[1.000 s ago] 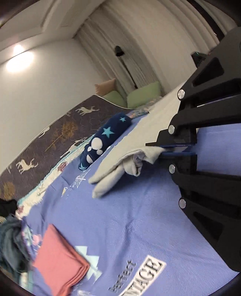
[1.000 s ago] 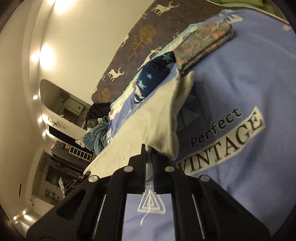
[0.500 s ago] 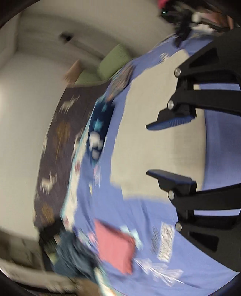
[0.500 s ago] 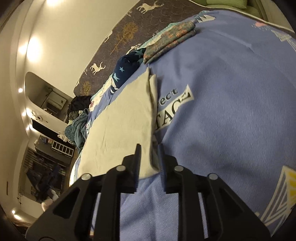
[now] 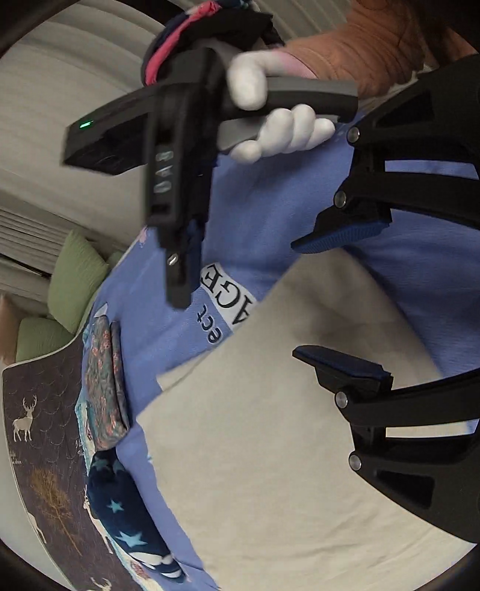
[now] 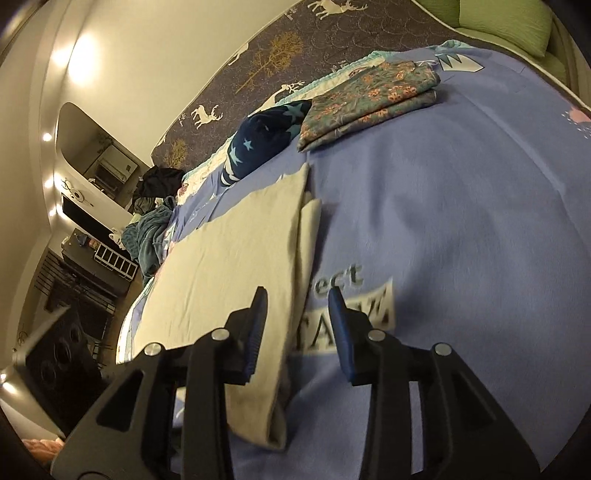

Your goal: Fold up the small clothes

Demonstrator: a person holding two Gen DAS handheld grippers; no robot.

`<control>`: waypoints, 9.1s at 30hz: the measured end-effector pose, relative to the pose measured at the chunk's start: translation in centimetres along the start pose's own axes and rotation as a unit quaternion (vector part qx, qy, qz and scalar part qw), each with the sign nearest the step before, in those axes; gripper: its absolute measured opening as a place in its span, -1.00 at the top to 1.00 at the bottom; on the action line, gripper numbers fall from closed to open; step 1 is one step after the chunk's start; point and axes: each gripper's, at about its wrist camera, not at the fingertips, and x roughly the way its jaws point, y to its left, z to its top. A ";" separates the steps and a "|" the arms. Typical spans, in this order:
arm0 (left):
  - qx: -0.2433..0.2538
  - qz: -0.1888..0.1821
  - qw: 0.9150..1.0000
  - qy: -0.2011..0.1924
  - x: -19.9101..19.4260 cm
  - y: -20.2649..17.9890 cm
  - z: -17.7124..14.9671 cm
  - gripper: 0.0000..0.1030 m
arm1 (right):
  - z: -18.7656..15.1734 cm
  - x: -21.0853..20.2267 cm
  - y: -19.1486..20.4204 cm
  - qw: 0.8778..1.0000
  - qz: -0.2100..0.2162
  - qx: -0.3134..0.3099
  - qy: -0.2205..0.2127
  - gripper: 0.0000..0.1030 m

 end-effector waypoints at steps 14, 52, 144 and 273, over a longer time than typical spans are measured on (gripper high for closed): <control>0.019 0.031 0.999 0.024 3.4 -0.3 -0.8 0.56 | 7.5 10.6 -1.8 0.994 0.027 0.013 0.105 0.78; -0.051 -0.139 0.988 0.044 3.6 1.7 -3.0 0.74 | 6.3 8.6 -3.0 0.997 0.013 0.050 0.059 0.68; -0.274 0.001 0.942 -0.193 -20.8 29.6 -23.5 0.98 | -1.4 39.6 43.4 0.897 -0.191 -0.382 0.115 0.92; -0.332 0.212 0.908 -0.143 -21.5 28.3 -24.5 -0.31 | -14.1 9.3 23.6 0.946 -0.049 -0.316 0.061 0.50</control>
